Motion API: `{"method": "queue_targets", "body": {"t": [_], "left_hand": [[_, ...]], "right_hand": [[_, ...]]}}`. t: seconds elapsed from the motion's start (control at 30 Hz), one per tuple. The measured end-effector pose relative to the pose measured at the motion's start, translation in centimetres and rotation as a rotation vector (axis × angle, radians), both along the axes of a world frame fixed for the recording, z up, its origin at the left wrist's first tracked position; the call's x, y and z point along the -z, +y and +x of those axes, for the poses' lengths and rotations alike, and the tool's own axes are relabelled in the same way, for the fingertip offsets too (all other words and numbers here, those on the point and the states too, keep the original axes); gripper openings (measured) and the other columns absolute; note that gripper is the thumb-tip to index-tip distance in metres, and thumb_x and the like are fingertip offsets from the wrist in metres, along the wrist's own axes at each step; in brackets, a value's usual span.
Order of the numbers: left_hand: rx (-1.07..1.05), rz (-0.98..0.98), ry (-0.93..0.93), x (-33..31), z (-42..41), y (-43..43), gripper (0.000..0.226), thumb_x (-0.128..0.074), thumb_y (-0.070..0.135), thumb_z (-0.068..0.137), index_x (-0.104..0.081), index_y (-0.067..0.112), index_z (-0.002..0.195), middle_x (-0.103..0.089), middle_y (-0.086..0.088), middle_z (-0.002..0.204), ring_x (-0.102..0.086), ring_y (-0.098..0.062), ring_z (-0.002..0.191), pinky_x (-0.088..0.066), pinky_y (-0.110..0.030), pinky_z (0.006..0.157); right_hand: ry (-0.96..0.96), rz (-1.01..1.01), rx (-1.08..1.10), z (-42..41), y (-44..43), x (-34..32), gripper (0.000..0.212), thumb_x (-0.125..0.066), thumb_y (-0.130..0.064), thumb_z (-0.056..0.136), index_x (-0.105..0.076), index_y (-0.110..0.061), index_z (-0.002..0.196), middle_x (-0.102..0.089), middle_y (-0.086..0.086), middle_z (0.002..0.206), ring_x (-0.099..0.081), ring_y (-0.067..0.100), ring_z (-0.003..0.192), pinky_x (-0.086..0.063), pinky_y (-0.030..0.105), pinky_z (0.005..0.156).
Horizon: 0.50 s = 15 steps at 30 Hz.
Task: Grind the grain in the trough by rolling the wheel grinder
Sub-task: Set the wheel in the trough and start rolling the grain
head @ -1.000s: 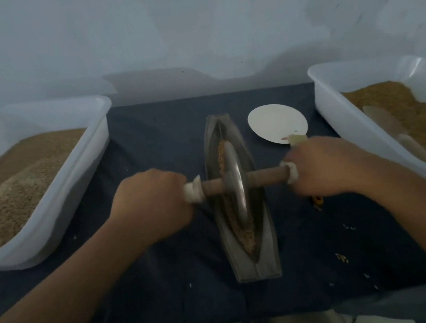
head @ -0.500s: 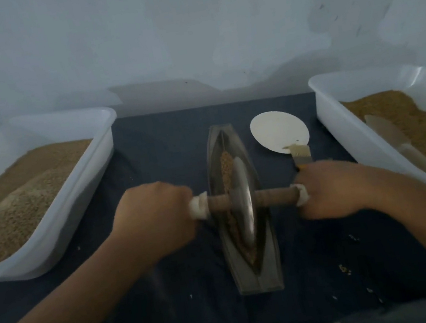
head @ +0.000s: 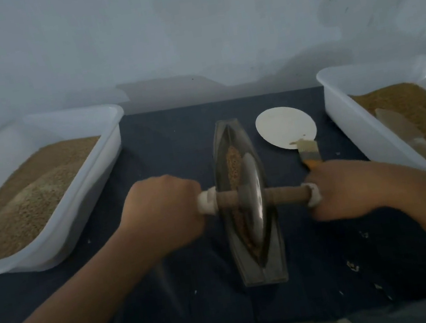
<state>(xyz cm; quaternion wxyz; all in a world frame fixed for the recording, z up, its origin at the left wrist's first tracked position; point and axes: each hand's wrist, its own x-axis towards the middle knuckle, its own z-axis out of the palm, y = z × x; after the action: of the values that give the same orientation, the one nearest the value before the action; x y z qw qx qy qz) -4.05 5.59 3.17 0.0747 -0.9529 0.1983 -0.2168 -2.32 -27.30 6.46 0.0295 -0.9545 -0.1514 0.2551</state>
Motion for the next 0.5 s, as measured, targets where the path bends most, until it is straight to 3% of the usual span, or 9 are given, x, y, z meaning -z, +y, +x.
{"method": "queue_targets", "body": {"t": [0.07,0.2,0.27,0.37,0.43,0.5], "left_hand": [[-0.028,-0.006,0.003,0.4,0.6,0.1,0.043,-0.066,0.049,0.063,-0.028,0.032,0.052,-0.032,0.014,0.045,-0.029,-0.003,0.038,-0.014,-0.017,0.047],[-0.242,-0.152,0.190,0.5,6.6,-1.1,0.033,-0.056,0.053,0.084,-0.053,0.026,0.065,-0.053,0.010,0.065,-0.053,-0.016,0.057,-0.036,-0.028,0.054],[-0.284,-0.237,0.214,0.2,8.8,-1.6,0.032,-0.055,0.051,0.088,-0.057,0.026,0.069,-0.060,0.007,0.072,-0.061,-0.022,0.067,-0.043,-0.031,0.060],[-0.296,-0.237,0.254,-0.1,8.6,-2.0,0.035,-0.054,0.053,0.092,-0.059,0.026,0.070,-0.063,0.006,0.074,-0.059,-0.019,0.065,-0.044,-0.031,0.060],[-0.267,-0.182,0.224,0.3,6.1,-1.4,0.035,-0.056,0.053,0.088,-0.055,0.027,0.066,-0.056,0.011,0.065,-0.053,-0.013,0.057,-0.039,-0.029,0.054],[-0.170,-0.101,0.080,1.0,2.3,-0.6,0.035,-0.056,0.054,0.080,-0.044,0.030,0.059,-0.043,0.014,0.053,-0.042,-0.006,0.045,-0.028,-0.022,0.046]], "right_hand": [[-0.085,-0.002,0.000,0.3,0.0,0.2,0.019,-0.061,-0.046,0.075,-0.062,-0.029,0.065,-0.065,-0.015,0.061,-0.060,0.002,0.051,-0.040,0.021,0.045],[-0.603,-0.092,0.065,5.0,2.4,-0.1,0.027,-0.054,-0.044,0.094,-0.059,-0.030,0.071,-0.061,-0.006,0.068,-0.057,0.011,0.061,-0.043,0.031,0.055],[-0.730,-0.079,0.083,7.1,3.6,-0.7,0.024,-0.058,-0.039,0.091,-0.057,-0.028,0.069,-0.058,-0.005,0.066,-0.053,0.015,0.059,-0.041,0.030,0.054],[-0.678,-0.095,0.058,7.3,3.7,-1.6,0.018,-0.063,-0.033,0.088,-0.058,-0.027,0.073,-0.058,-0.004,0.071,-0.054,0.016,0.062,-0.044,0.031,0.055],[-0.468,-0.083,0.026,5.8,2.6,-1.7,0.015,-0.064,-0.035,0.089,-0.063,-0.027,0.076,-0.064,-0.003,0.073,-0.061,0.014,0.064,-0.049,0.032,0.058],[-0.183,-0.042,-0.008,3.1,1.2,-1.3,0.016,-0.065,-0.040,0.083,-0.066,-0.028,0.072,-0.065,-0.006,0.064,-0.061,0.006,0.056,-0.045,0.027,0.052]]}}
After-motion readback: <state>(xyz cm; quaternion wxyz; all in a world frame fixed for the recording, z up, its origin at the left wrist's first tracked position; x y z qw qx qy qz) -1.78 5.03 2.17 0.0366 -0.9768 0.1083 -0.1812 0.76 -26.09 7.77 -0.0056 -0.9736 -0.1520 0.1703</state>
